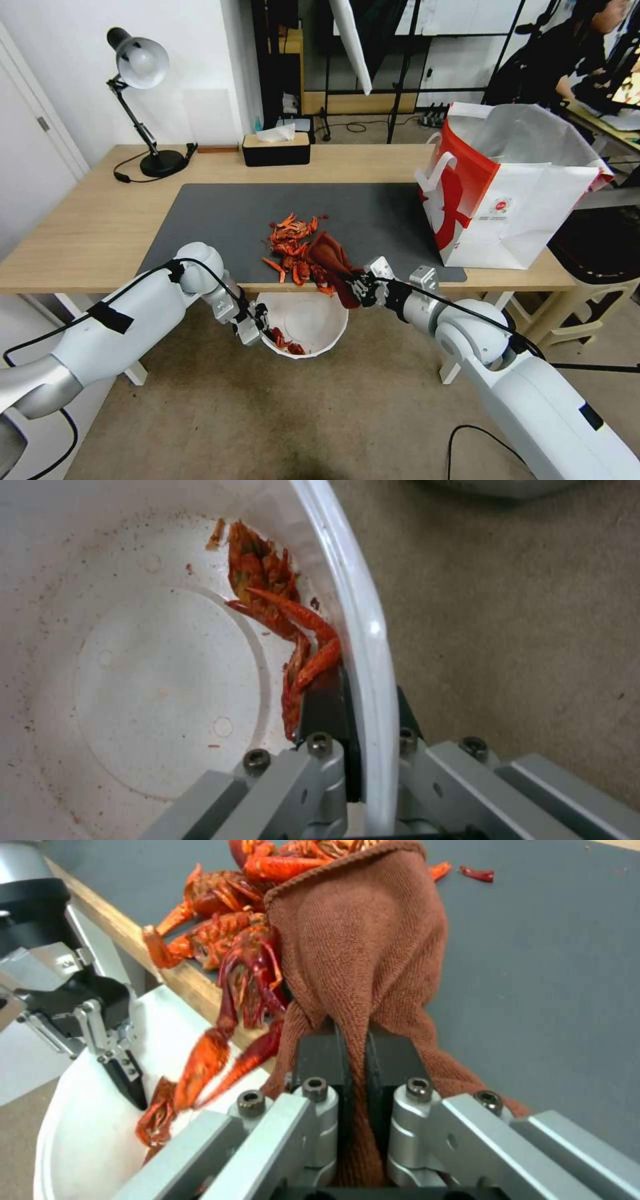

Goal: Sweep shrimp from table into container with towel, then put container into takeout bag.

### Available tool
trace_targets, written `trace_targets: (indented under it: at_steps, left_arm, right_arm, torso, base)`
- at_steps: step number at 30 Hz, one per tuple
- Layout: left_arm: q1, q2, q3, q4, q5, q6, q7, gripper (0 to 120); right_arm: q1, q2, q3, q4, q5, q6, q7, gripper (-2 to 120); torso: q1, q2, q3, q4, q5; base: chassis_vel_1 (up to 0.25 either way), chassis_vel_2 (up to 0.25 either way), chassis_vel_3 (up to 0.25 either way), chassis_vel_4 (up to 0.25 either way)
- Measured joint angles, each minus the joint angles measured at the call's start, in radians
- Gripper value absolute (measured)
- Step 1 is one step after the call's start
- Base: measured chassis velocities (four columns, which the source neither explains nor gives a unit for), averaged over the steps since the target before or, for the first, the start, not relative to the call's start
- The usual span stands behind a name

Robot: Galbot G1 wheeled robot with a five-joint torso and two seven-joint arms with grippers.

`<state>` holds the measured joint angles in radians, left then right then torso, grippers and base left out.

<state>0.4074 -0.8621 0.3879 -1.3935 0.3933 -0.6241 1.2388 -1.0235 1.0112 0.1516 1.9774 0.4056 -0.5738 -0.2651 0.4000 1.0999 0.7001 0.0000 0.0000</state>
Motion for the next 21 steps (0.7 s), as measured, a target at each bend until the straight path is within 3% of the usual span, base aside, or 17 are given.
trace_targets:
  at_steps: [21]
  left_arm:
    - [0.007,0.016,-0.014,-0.002,-0.007,-0.005,-0.002,0]
  right_arm:
    - [-0.091,-0.007,0.039,0.066,-0.029,0.017,-0.028,2]
  torso:
    - [0.000,0.000,0.000,0.0000,0.0000]
  base:
    - [0.000,0.000,0.000,0.000]
